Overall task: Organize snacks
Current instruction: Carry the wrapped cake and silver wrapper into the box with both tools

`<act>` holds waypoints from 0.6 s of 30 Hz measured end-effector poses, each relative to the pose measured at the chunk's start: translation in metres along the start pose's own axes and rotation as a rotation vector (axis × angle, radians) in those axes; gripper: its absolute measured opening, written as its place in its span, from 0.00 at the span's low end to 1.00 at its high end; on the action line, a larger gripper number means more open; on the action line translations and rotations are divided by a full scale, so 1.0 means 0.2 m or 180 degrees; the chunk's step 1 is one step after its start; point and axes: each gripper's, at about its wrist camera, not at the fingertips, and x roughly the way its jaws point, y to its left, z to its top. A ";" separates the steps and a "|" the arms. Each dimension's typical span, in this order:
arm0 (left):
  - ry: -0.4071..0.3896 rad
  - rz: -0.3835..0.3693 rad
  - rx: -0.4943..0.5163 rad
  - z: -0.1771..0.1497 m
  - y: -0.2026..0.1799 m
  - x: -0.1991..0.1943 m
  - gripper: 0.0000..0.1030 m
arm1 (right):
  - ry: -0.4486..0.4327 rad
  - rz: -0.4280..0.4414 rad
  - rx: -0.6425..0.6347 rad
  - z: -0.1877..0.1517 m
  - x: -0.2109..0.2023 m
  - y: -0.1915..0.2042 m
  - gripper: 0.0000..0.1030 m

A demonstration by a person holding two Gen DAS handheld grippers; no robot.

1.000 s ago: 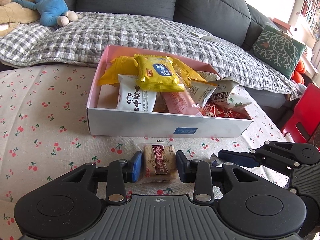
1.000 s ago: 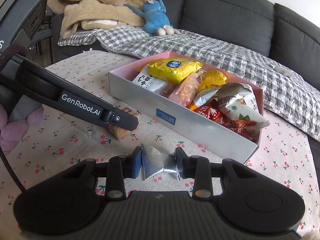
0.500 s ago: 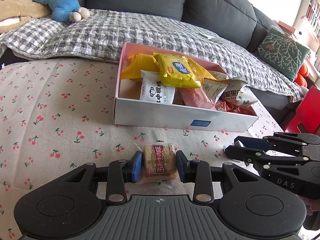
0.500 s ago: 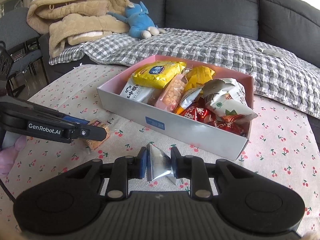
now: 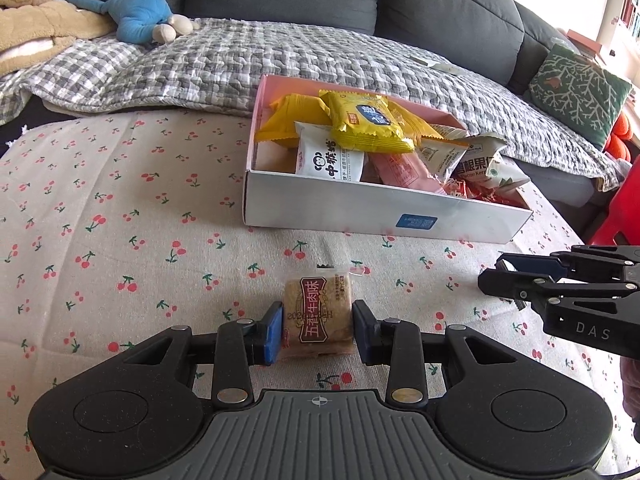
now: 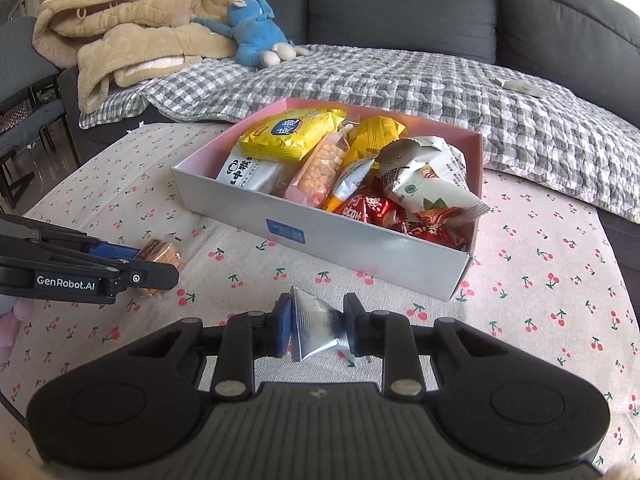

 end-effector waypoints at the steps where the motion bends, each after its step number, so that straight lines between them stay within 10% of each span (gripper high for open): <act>1: -0.0003 0.0027 0.0030 0.00 -0.01 0.00 0.32 | -0.0004 -0.0009 0.0015 0.00 0.00 0.00 0.18; 18: -0.0199 0.0012 -0.0093 0.15 -0.01 -0.12 0.31 | -0.0262 0.0447 0.1192 0.11 -0.12 -0.24 0.12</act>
